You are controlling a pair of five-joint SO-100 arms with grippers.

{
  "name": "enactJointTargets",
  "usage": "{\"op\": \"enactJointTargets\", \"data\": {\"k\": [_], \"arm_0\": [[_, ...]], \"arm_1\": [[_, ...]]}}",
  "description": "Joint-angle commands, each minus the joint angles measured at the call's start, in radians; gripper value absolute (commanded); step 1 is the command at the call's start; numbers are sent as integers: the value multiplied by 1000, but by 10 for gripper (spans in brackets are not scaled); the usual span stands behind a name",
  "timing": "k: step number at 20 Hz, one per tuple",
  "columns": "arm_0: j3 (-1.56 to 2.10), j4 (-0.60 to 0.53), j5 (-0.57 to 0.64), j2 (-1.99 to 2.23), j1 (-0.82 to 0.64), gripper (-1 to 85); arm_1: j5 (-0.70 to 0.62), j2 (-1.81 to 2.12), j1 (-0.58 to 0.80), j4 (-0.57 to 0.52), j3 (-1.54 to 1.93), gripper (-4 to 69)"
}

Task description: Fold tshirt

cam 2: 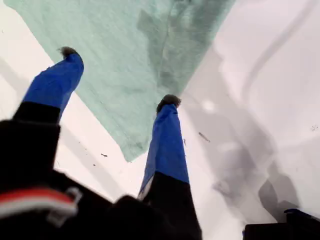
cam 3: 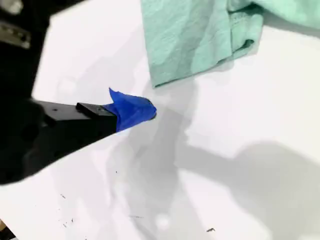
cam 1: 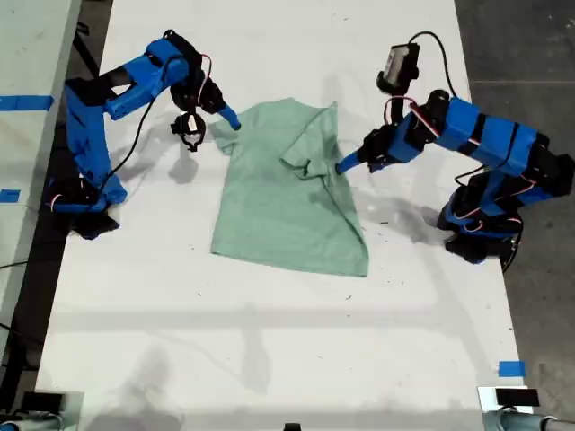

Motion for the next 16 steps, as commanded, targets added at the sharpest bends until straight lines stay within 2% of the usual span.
{"op": "enactJointTargets", "data": {"k": [1,4,7,9,11,12,16], "arm_0": [[-103,-18,11,-63,-17,351],[-199,-5,15,-183,-29,339],[-255,14,6,-287,-38,282],[-262,23,3,-325,-44,206],[-262,26,3,-337,-52,39],[-262,29,2,-336,-54,1],[-258,57,-14,-288,-40,0]], "arm_1": [[9,57,-20,-17,-5,285],[12,66,-29,-14,-6,285],[14,81,-29,-14,6,284],[15,92,-31,-14,15,284],[17,100,-31,-14,23,284],[17,101,-31,-14,28,284],[20,110,-28,-21,43,283]]}}
